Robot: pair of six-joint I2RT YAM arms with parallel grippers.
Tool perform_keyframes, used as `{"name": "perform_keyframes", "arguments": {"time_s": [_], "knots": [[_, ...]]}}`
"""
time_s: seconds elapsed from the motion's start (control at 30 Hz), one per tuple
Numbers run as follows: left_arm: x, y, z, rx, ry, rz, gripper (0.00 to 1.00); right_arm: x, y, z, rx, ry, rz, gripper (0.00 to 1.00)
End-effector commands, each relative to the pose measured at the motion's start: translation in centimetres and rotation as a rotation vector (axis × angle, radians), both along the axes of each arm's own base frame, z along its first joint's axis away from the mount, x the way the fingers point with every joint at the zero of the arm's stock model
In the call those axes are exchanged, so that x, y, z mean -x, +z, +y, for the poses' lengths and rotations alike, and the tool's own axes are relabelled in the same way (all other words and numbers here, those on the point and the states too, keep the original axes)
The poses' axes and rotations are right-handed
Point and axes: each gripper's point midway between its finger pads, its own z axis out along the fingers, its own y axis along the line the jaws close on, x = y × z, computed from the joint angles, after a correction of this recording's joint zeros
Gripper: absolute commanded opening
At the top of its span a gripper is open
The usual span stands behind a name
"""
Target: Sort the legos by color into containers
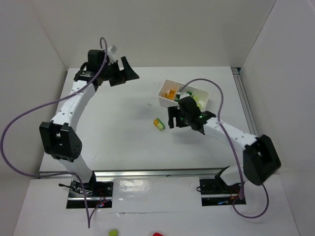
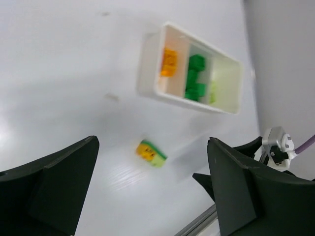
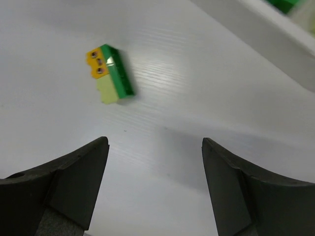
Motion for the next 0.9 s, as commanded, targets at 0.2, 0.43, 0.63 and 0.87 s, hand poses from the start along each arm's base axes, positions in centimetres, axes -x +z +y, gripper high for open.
{"name": "perform_keyframes", "arguments": {"time_s": [0.2,0.43,0.63,0.87], "knots": [[5.7,-5.0,8.8,-0.171,0.104,0.160,1.00,-3.2,-4.3,8.0,0.102,0.295,0.040,0.87],[7.1,-7.8,7.6,-0.048,0.064,0.248,0.90,-4.1,-5.9,9.5,0.099,0.325,0.047,0.79],[7.3,-8.7,6.5,0.012,0.009,0.274,0.87,-3.9,-7.3,10.1,0.116,0.335,0.058,0.61],[7.6,-8.4,5.9,0.051,-0.061,0.274,0.87,-4.1,-4.6,10.1,0.099,0.327,0.013,0.30]]}}
